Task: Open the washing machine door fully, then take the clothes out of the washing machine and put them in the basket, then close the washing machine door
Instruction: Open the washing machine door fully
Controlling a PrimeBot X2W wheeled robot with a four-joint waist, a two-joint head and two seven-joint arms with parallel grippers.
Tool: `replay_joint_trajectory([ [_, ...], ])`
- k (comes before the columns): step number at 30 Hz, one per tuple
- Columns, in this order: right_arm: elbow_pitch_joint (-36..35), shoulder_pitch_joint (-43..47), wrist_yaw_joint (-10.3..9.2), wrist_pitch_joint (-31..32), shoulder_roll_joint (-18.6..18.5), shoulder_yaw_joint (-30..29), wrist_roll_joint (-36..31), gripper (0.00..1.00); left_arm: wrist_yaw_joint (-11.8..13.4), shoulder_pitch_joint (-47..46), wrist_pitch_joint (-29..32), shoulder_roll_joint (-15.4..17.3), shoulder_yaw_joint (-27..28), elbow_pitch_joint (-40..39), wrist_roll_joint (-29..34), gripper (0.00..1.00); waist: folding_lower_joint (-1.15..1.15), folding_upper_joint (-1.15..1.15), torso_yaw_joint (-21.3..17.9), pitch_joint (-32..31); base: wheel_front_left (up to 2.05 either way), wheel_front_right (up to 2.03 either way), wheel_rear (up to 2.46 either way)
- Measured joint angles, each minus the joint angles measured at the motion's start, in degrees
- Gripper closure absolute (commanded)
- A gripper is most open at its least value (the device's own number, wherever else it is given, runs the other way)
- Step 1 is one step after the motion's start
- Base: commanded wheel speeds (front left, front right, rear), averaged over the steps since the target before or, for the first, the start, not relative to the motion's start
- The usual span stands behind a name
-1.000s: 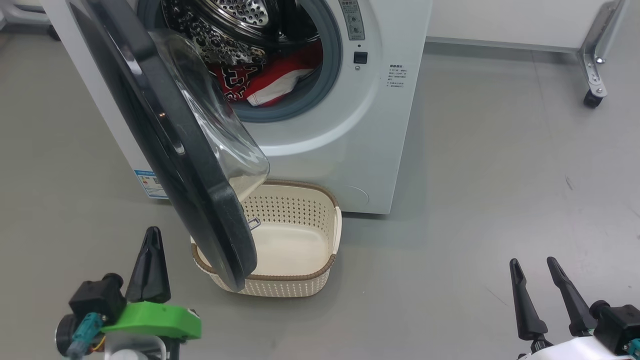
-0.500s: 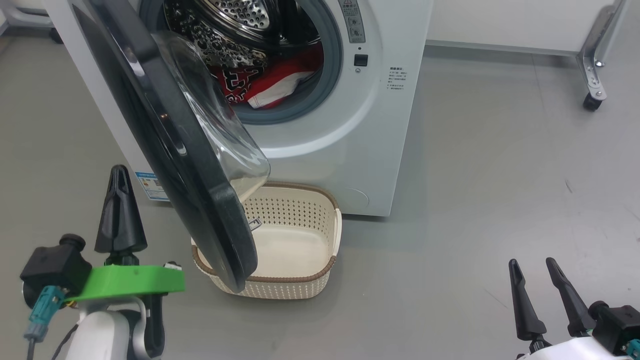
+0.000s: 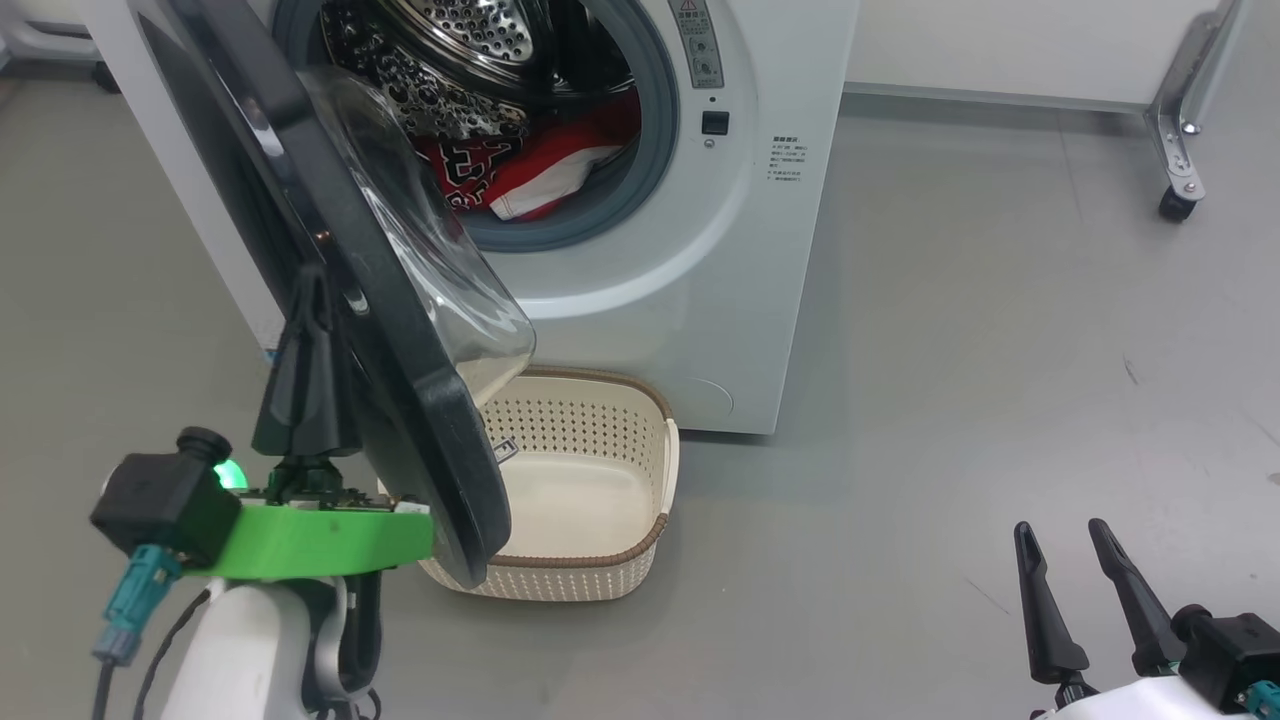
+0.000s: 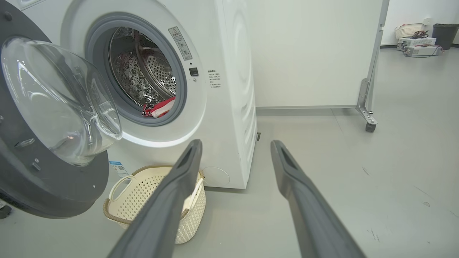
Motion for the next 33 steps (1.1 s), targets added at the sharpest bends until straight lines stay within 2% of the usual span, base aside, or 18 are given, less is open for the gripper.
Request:
replay_joint_trajectory([
  [8,0.26,0.0,0.55,0.0,0.67,-0.33,-0.56,0.0,-0.77,-1.15,-0.22,0.03,-8.8,-1.46,-0.75,1.0,0.0,0.0,-0.39,0.22,0.0,0.0,0.0],
  [17,0.69,-0.01,0.83,0.0,1.37,-0.35,-1.15,0.0,-0.81,-0.94,-0.16,0.09,-16.34,3.2,-2.18,1.0,0.0,0.0,-1.17,0.6,0.0,0.0,0.0],
  [22,1.1,-0.08,1.57,0.0,2.24,-0.12,-1.21,0.0,-0.63,0.03,-0.15,0.22,-16.73,6.79,-2.6,1.0,0.0,0.0,-2.12,0.85,0.0,0.0,0.0],
  [33,2.09,-0.4,2.34,0.0,2.4,-0.53,-1.27,0.0,1.91,0.79,0.43,0.24,-15.92,14.89,-5.97,1.0,0.0,0.0,-4.6,1.25,0.0,0.0,0.0],
])
